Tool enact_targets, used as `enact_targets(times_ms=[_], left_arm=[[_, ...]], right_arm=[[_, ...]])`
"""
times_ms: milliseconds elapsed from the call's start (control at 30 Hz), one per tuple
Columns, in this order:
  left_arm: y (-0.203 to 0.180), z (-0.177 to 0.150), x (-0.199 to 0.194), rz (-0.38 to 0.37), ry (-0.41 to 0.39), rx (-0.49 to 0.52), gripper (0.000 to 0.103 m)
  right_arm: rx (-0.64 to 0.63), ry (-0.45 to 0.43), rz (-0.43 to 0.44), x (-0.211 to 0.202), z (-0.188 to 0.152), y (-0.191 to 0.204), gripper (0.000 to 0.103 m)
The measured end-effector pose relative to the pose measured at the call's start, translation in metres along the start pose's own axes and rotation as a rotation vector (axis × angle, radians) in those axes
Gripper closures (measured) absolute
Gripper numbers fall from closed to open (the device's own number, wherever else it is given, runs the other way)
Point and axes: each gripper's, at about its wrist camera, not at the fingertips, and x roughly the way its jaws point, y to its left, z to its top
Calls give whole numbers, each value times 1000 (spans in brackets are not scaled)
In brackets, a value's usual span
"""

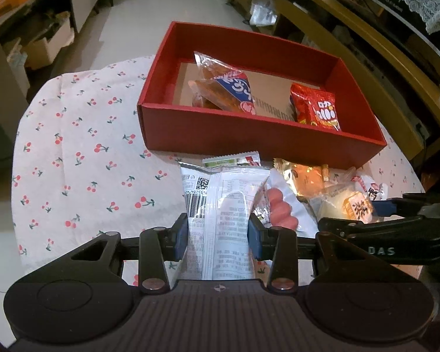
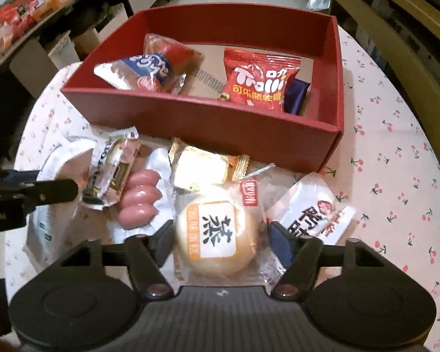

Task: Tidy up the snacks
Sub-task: 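Grasp the white barcode packet with the left tool while the right tool grasps the wrapped round bun, then carry the white packet and wrapped bun into the red box with both tools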

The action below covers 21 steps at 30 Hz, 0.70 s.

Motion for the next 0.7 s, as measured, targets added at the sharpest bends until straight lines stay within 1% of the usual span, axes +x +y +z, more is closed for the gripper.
enact_targets(times_ms=[67, 200, 367, 533, 700], left_arm=[[-2, 0, -1, -5, -4, 5, 54], [-10, 1, -1, -18, -13, 17, 54], [-18, 3, -5, -39, -29, 34, 54], [-24, 6, -9, -47, -52, 44, 54], [-31, 10, -12, -59, -68, 55, 54]], right_arm=[[-19, -17, -19, -4, -2, 3, 32], [-41, -43, -36, -15, -8, 4, 33], [-16, -87, -35, -35, -13, -3, 34], [9, -132, -38, -48, -8, -5, 34], [14, -150, -27, -54, -5, -4, 34]])
